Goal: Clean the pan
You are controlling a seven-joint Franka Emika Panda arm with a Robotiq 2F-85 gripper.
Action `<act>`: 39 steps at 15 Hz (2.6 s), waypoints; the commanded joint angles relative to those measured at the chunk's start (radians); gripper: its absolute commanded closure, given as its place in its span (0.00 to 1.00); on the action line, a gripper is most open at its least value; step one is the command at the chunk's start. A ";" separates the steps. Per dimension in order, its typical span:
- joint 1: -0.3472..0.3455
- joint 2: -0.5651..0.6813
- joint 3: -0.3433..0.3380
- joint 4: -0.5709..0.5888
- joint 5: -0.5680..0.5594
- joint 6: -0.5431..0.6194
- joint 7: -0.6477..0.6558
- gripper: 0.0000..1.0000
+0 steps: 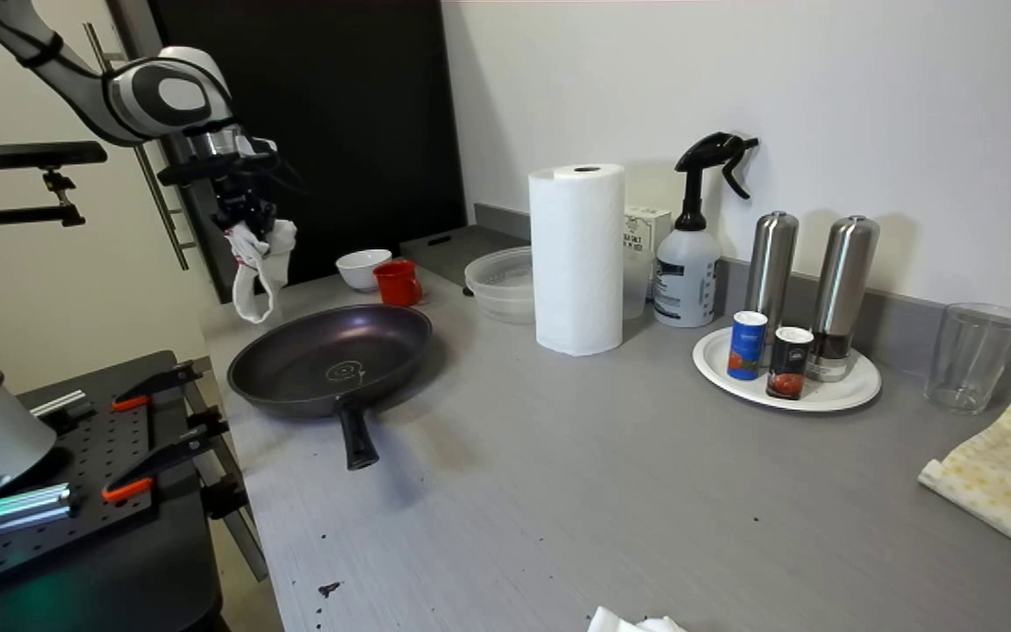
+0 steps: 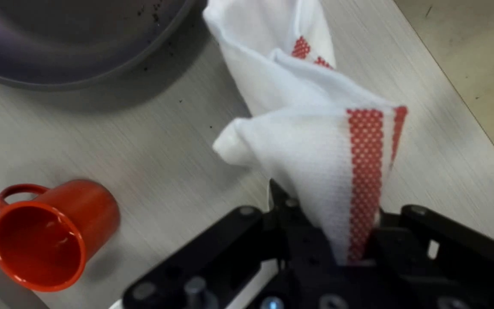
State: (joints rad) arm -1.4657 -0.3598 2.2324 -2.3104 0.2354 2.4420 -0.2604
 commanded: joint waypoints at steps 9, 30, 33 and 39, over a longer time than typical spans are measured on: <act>-0.034 -0.264 0.013 0.280 0.152 -0.209 -0.125 0.96; -0.320 -0.346 0.222 0.341 0.539 -0.108 -0.562 0.96; -0.331 -0.380 0.226 0.327 0.617 -0.102 -0.618 0.96; -0.287 -0.442 0.215 0.283 0.748 -0.095 -0.682 0.96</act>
State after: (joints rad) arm -1.7874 -0.7726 2.4583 -2.0068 0.9147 2.3278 -0.9029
